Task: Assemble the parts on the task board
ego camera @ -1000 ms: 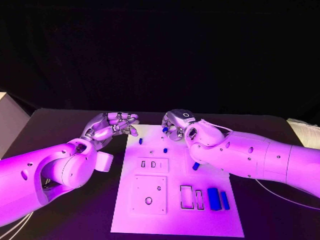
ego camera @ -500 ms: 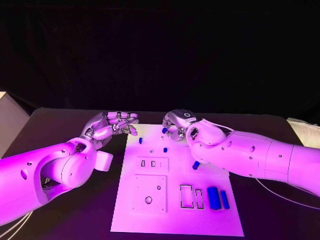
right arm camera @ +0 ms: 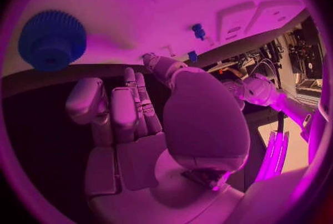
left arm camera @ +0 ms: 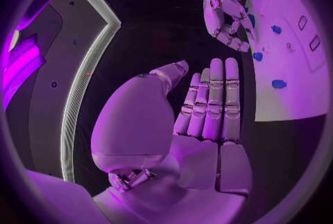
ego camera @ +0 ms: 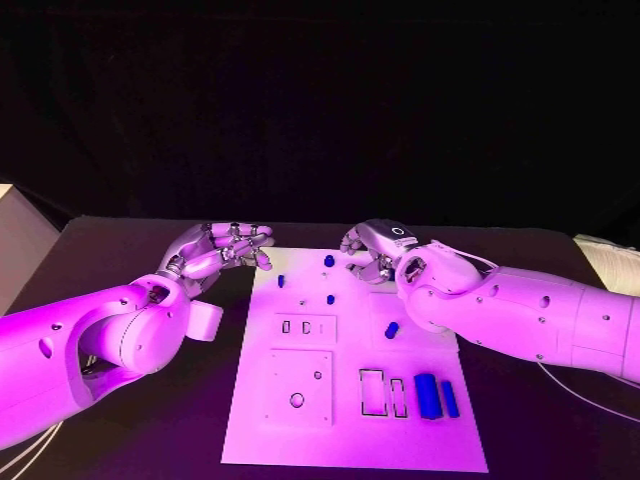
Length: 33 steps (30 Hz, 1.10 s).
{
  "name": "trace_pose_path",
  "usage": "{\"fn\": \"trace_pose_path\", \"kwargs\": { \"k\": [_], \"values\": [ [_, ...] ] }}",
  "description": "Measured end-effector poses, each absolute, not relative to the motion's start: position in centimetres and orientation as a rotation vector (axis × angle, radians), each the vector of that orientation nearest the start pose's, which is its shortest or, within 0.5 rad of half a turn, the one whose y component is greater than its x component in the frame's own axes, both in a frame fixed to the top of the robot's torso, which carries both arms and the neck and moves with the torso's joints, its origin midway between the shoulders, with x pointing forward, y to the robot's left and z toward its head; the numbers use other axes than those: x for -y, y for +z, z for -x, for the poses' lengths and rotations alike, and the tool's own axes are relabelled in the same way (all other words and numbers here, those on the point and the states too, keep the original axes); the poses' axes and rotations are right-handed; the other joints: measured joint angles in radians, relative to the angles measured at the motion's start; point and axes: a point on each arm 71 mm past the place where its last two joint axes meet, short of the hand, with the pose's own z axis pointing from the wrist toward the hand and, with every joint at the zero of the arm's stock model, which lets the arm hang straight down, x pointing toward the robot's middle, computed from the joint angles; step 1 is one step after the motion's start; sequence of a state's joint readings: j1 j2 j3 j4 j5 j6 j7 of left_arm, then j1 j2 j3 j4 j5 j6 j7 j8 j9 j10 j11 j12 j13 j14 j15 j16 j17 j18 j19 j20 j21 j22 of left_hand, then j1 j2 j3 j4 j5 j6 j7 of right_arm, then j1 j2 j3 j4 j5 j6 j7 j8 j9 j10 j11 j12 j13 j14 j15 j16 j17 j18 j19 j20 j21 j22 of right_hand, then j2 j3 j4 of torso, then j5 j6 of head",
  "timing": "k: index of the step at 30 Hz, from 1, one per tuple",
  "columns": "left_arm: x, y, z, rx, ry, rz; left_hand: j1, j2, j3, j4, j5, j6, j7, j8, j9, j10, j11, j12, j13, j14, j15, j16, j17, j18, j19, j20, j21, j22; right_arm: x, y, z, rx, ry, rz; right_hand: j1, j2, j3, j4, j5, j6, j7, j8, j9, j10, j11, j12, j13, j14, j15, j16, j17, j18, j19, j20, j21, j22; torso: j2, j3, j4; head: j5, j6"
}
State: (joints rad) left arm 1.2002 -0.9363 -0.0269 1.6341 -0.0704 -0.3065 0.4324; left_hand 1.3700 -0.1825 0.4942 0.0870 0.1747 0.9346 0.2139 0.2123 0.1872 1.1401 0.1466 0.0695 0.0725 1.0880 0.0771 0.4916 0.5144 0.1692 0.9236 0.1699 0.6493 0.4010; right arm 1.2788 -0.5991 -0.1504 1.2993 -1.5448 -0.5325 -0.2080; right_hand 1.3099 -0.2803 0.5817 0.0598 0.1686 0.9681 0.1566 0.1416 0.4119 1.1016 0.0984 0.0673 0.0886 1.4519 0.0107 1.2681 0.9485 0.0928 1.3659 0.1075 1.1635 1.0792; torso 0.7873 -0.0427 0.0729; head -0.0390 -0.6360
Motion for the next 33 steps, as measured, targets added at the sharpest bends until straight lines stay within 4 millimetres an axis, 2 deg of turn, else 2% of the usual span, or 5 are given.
{"fn": "trace_pose_path", "kwargs": {
  "k": [9, 13, 16, 22, 33],
  "values": [
    [-22.5, -16.2, -47.2, -1.385, -1.576, 1.011, 0.0, 0.0, 0.0, 0.0, 0.0, 0.0, 0.0, 0.0, 0.0, 0.0, 0.0, 0.0, 0.0, 0.0, 0.0, 0.0, 0.0, 0.0, 0.0, 0.0, 0.005, 0.003, 18.8, -16.5, -50.8, -1.405, 0.658, 0.054, 0.021, 0.018, 0.006, -0.03, 0.016, 0.063, -0.037, 0.017, 0.005, 0.251, -0.053, 0.26, 0.198, 0.015, -0.055, 0.105, 0.171, -0.024, 0.098, -0.047, 0.184, 0.221, -0.005, 0.0084, -0.0142, -0.001, 0.012],
    [-22.8, -16.2, -47.5, -1.38, -1.568, 1.012, 0.0, 0.0, 0.0, 0.0, 0.0, 0.0, 0.0, 0.0, 0.0, 0.0, 0.0, 0.0, 0.0, 0.0, 0.0, 0.0, 0.0, 0.0, 0.0, 0.0, 0.005, 0.003, 20.5, -16.1, -50.6, -1.405, 0.683, 0.012, 0.007, 0.027, -0.045, -0.017, 0.063, 0.057, -0.031, 0.011, -0.007, 0.337, -0.066, 1.027, 1.073, 0.014, -0.055, 0.181, 0.309, -0.049, 0.101, -0.046, 0.266, 0.229, -0.007, 0.0141, -0.0221, -0.004, 0.017],
    [-22.9, -16.3, -47.6, -1.377, -1.563, 1.013, 0.0, 0.0, 0.003, -0.003, 0.0, 0.0, 0.0, 0.0, 0.0, 0.0, 0.0, 0.0, 0.0, 0.0, 0.0, 0.0, 0.0, 0.0, 0.0, 0.0, 0.008, 0.004, 21.8, -16.1, -50.8, -1.418, 0.679, -0.007, -0.014, 0.035, -0.082, 0.005, 0.066, 0.021, -0.017, 0.007, -0.01, 0.365, -0.053, 1.417, 1.21, 0.014, -0.039, 0.239, 0.357, -0.055, 0.1, -0.032, 0.323, 0.229, -0.01, 0.0179, -0.0266, -0.004, 0.019],
    [-23.1, -16.3, -47.8, -1.376, -1.558, 1.01, 0.0, 0.0, 0.003, -0.003, 0.0, 0.0, 0.0, 0.0, 0.002, -0.004, -0.004, 0.0, 0.0, 0.013, -0.005, 0.023, 0.017, 0.0, 0.0, 0.0, 0.043, 0.027, 24.0, -16.6, -51.6, -1.491, 0.637, -0.032, -0.035, 0.04, -0.138, 0.039, 0.059, -0.018, 0.001, -0.003, -0.017, 0.364, -0.038, 1.5, 1.22, 0.015, -0.025, 0.266, 0.36, -0.071, 0.1, -0.021, 0.357, 0.229, -0.013, 0.0241, -0.0311, -0.008, 0.018],
    [-22.9, -16.4, -47.8, -1.383, -1.565, 1.002, 0.0, 0.0, 0.003, -0.003, 0.0, -0.004, -0.004, 0.0, 0.003, -0.004, -0.004, 0.0, 0.0, 0.013, -0.005, 0.035, 0.024, 0.0, -0.004, -0.004, 0.058, 0.037, 24.4, -17.6, -52.5, -1.616, 0.567, -0.059, -0.031, 0.044, -0.206, 0.062, 0.053, -0.037, 0.005, -0.008, -0.02, 0.365, -0.027, 1.5, 1.219, 0.016, -0.016, 0.278, 0.36, -0.071, 0.099, -0.012, 0.395, 0.229, -0.014, 0.0242, -0.0308, -0.012, 0.002]
  ]
}}
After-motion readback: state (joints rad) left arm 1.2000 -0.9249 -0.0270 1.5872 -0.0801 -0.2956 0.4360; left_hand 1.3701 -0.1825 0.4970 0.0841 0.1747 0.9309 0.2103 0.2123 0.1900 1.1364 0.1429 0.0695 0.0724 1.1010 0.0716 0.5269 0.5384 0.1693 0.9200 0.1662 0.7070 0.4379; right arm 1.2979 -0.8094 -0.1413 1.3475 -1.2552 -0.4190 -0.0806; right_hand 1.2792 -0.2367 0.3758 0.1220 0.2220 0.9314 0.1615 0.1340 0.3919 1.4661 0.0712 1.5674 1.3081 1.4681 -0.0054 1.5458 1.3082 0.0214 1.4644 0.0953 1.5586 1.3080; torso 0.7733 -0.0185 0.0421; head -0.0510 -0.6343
